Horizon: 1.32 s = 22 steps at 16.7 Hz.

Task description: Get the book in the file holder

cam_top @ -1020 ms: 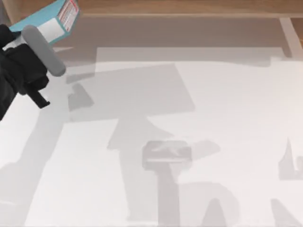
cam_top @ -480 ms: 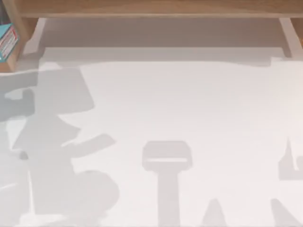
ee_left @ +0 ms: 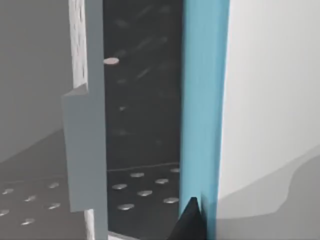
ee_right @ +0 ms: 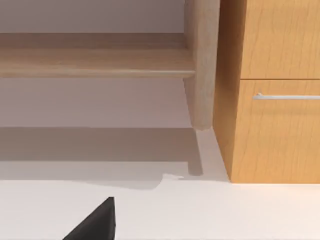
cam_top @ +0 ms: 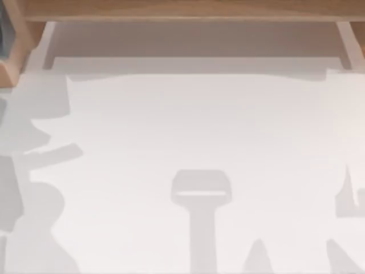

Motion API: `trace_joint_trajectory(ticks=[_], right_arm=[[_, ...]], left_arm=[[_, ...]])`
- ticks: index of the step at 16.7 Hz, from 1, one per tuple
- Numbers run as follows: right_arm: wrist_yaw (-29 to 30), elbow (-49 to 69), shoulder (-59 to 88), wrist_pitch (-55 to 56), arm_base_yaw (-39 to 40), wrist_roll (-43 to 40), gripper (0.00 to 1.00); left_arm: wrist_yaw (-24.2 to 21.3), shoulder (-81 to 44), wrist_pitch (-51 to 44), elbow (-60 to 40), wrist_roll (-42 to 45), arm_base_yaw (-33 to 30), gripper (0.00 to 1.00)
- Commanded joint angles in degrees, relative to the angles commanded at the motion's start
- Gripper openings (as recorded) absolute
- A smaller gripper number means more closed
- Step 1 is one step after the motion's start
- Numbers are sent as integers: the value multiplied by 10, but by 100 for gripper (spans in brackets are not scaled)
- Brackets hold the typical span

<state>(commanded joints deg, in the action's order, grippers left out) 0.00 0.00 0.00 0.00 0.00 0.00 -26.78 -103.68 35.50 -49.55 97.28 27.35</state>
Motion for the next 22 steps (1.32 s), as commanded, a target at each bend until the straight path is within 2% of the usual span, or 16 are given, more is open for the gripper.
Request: trace_joint_trajectory(ticks=[5, 11, 17, 22], right_arm=[[0, 0, 0, 0, 0, 0, 100], [0, 0, 0, 0, 0, 0, 100], [0, 0, 0, 0, 0, 0, 100], [0, 0, 0, 0, 0, 0, 100]], left_arm=[[-39, -52, 15, -41, 24, 16, 0], [-37, -51, 15, -41, 24, 14, 0], [-20, -97, 10, -97, 17, -2, 0], [-18, -105, 8, -104, 16, -7, 0]])
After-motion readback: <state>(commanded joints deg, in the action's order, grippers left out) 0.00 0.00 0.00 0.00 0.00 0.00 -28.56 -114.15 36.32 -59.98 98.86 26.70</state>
